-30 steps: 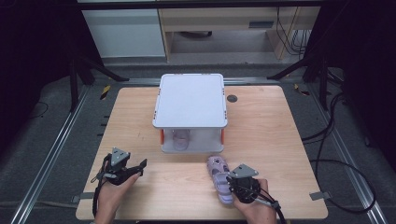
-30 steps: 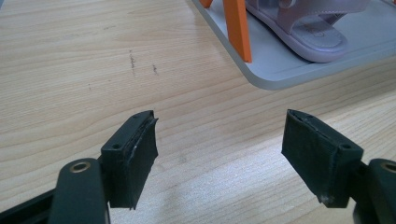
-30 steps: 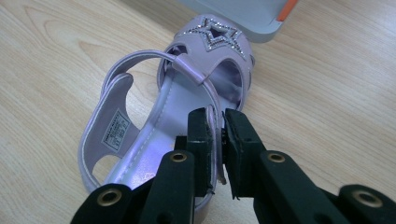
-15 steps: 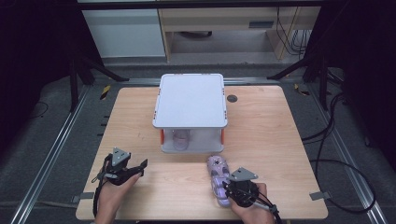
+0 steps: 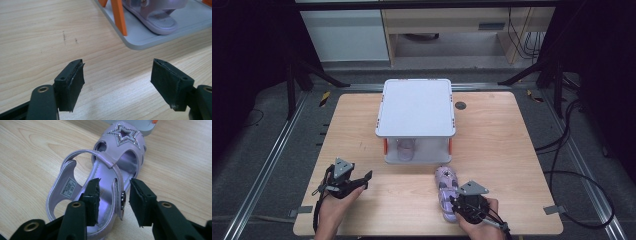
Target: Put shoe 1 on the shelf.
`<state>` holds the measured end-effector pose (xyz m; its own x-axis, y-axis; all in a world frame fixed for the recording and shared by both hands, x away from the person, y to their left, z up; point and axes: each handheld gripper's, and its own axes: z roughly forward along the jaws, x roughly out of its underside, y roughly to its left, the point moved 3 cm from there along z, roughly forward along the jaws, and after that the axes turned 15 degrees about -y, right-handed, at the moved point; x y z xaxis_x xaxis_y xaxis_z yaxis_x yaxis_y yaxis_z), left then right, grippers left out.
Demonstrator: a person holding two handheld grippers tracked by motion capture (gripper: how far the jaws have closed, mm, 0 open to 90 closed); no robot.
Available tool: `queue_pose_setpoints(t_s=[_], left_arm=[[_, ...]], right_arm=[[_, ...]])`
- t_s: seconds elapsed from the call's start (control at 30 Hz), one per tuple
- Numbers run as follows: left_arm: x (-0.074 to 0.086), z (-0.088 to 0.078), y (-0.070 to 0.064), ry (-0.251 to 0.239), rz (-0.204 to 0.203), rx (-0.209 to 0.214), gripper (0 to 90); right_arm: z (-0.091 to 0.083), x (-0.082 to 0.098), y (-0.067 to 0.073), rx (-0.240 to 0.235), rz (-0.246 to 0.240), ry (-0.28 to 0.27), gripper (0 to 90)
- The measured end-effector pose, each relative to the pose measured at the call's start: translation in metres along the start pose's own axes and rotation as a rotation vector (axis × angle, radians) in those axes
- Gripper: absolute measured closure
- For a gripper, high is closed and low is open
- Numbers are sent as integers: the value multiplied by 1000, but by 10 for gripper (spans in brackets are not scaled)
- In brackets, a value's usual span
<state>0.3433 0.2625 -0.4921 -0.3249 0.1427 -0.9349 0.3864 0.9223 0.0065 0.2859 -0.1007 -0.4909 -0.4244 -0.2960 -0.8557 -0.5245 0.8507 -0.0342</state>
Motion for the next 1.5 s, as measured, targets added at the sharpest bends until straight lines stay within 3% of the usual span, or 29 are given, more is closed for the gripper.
queue_pose_setpoints(t_s=[0.3,0.37,0.53,0.73,0.97,1.2,1.5], left_arm=[[-4,0,-8,-11,12,24,253],[-4,0,-9,-13,10,24,253],[-7,-1,-11,-26,9,28,254],[-13,-2,-13,-39,5,35,255],[-22,-6,-18,-56,-11,58,255],[-38,-11,-21,-77,-10,81,255],[-48,-11,-17,-83,-14,101,254]], right_arm=[[4,1,0,3,-3,-6,538],[6,1,1,5,-5,-5,575],[11,2,0,32,-18,-5,771],[7,-8,2,79,-26,-25,814],[4,-26,6,81,-27,-54,816],[21,-48,11,80,1,-98,816],[60,-70,13,112,35,-156,816]])
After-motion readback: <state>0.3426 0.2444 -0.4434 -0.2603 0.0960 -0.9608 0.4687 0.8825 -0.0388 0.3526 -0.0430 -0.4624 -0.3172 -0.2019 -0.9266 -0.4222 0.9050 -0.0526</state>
